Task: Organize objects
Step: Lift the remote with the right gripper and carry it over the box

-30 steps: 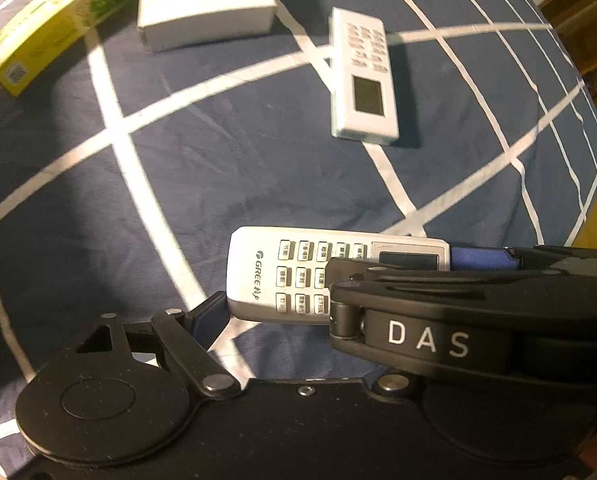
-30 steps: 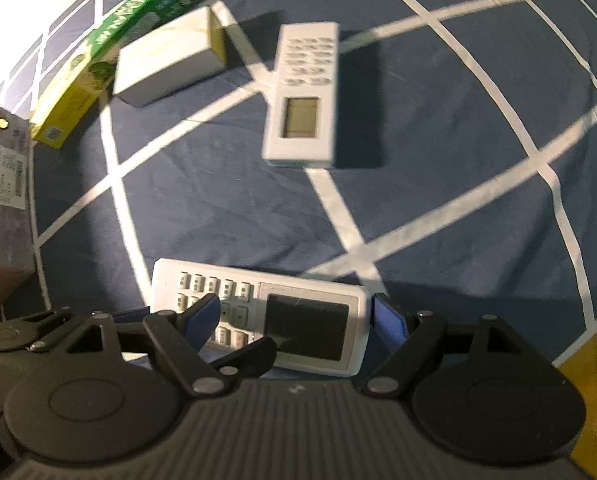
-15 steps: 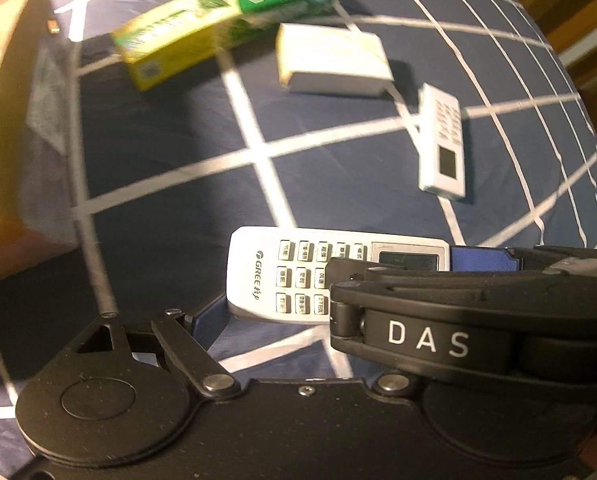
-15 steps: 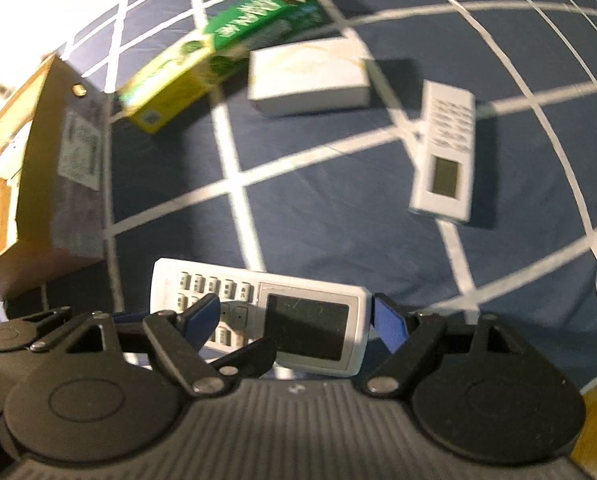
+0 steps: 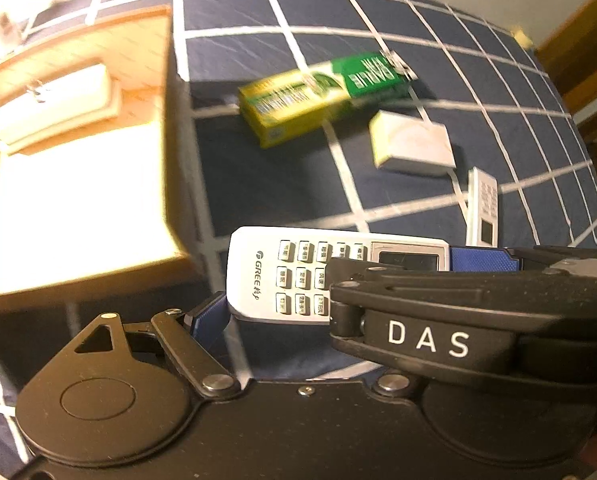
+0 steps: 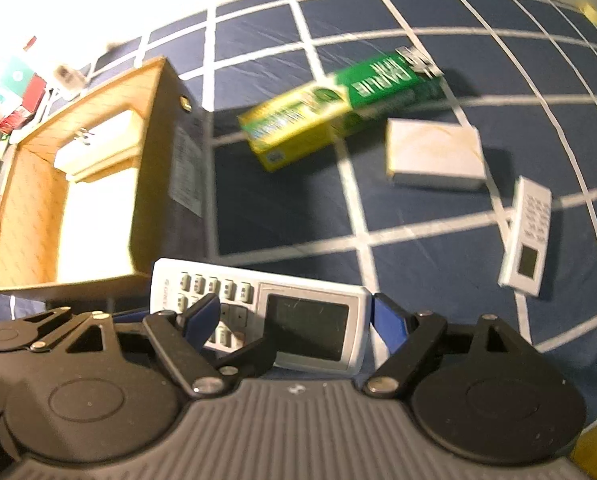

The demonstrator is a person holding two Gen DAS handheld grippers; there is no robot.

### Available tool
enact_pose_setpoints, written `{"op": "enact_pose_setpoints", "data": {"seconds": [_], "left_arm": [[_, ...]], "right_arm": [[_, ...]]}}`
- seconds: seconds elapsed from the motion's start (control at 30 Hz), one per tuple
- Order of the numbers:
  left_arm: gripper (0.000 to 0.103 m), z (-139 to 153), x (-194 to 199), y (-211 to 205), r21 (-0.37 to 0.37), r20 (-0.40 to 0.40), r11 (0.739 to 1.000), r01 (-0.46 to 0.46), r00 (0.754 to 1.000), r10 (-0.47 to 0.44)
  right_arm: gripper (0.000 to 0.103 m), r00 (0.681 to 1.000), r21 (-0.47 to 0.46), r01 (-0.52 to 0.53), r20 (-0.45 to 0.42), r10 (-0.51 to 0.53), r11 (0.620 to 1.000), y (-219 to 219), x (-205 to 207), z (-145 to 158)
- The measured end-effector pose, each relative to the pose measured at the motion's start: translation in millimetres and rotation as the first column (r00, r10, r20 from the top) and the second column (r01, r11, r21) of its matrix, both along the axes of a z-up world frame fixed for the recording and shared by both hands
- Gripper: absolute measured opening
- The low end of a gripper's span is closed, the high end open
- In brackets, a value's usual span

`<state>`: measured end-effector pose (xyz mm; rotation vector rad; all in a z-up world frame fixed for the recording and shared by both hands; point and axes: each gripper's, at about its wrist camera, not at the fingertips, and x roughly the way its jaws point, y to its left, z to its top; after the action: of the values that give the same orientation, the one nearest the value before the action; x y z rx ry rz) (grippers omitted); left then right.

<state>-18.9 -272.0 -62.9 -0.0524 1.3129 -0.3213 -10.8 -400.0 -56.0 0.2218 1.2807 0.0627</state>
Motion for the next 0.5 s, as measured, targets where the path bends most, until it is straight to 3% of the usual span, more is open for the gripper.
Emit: {"op": "enact_pose_setpoints", "data": {"seconds": [0.5], "left_arm": [[0.081,32,33,93,-0.008,0.073,0.999,-0.042,0.996,0.042]], "right_arm": [[0.081,0.997,-0.009,-0.040,0.073,0.041,0.999,95,38,35]]}}
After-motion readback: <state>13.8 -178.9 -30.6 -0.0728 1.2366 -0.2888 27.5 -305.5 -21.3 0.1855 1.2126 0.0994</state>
